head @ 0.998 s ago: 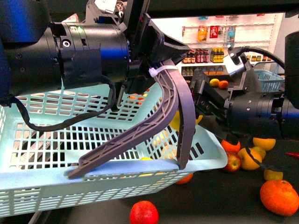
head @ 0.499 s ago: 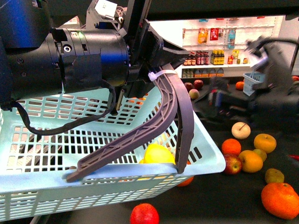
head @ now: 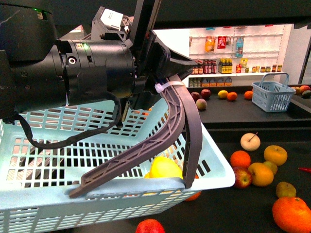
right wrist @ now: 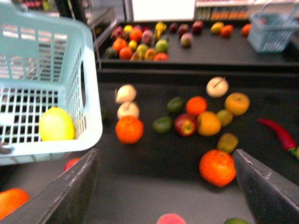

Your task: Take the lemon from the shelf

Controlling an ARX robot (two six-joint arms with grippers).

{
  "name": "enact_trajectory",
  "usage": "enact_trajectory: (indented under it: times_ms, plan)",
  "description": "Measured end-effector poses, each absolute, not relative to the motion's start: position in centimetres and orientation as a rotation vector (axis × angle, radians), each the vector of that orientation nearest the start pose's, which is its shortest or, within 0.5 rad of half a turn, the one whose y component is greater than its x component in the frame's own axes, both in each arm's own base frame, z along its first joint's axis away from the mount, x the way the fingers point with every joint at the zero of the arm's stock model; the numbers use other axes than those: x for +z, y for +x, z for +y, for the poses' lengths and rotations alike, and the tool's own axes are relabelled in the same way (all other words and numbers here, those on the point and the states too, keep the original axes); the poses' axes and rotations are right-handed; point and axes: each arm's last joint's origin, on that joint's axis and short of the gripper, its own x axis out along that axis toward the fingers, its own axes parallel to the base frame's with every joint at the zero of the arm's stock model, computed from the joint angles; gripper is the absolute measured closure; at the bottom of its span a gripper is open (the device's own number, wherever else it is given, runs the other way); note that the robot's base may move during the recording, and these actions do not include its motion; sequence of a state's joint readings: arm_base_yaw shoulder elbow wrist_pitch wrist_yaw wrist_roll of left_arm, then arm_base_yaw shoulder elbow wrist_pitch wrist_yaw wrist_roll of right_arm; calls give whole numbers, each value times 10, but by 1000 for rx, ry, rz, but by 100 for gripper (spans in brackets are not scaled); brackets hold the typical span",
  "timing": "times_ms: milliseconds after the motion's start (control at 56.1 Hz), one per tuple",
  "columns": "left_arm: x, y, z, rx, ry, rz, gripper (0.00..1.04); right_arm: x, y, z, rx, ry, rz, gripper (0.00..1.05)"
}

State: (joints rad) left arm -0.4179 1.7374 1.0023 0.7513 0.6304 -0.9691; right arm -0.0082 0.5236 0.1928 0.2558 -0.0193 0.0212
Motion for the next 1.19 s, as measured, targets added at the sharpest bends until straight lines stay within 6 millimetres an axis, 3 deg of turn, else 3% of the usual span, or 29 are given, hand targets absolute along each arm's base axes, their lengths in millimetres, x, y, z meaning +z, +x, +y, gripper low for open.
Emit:
enact_trajectory:
  times_ms: [107, 178, 392, 642, 695, 784, 1088, 1194]
  plan:
    - [246, 337, -169, -969, -875, 491, 97, 208, 116, 0, -2, 9, 11, 53]
    - [246, 337, -169, -975, -873, 493, 97, 198, 104, 0, -2, 7, 36, 67]
    - [246, 337, -169, -972, -872, 491, 97, 171, 98, 0, -2, 6, -2, 100]
    - [245, 338, -169, -971, -873, 491, 97, 168, 97, 0, -1, 3, -7, 102]
    - [245, 338, -169, -970, -873, 491, 97, 168, 97, 0, -1, 2, -7, 97]
    - [245, 338, -169, -969, -872, 489, 97, 168, 97, 0, -1, 2, -7, 79]
    - [245, 338, -169, -970, -875, 491, 97, 168, 97, 0, -1, 2, -7, 9]
    - [245, 338, -169, -969, -874, 491, 97, 168, 97, 0, -1, 2, -7, 7]
